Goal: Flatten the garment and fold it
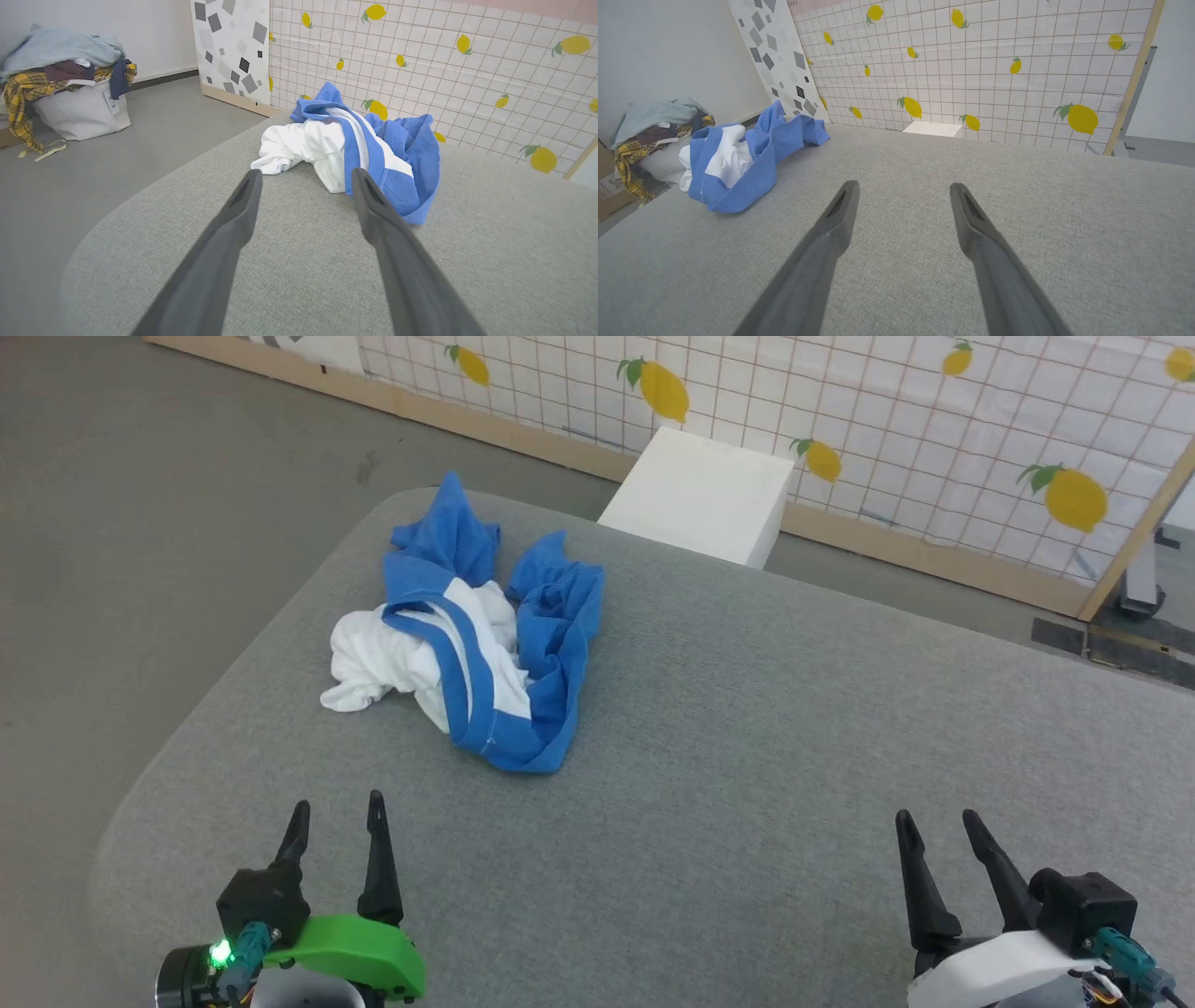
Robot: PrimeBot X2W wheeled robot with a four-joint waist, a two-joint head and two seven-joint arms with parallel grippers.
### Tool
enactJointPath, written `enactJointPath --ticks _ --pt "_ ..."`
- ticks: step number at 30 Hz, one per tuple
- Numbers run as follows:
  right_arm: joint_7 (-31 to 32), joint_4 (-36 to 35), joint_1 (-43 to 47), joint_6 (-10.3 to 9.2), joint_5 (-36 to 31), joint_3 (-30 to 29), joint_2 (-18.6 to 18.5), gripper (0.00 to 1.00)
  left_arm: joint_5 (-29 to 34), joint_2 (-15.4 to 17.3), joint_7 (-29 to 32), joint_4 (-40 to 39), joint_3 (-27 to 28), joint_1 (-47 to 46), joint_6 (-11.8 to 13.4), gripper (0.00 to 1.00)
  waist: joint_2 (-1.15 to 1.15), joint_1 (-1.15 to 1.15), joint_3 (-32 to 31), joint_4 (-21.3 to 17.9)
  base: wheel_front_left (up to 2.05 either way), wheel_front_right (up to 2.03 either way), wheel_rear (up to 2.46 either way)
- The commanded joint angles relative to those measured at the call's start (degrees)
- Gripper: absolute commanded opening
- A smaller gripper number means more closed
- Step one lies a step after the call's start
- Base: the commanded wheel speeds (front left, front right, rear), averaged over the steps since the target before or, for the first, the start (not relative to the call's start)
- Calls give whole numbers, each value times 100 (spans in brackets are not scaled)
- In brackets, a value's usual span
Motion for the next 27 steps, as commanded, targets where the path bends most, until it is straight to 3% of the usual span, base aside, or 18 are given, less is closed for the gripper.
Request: enactJointPath --ticks 1,27 --pt "-72 38 56 -7 89 -9 3 100 -40 -24 -71 35 -7 88 44 100 0 0 8 45 0 0 0" --pt "-371 341 105 -9 386 -80 4 100 -227 -30 -368 241 0 114 99 100 0 0 72 411 0 0 0"
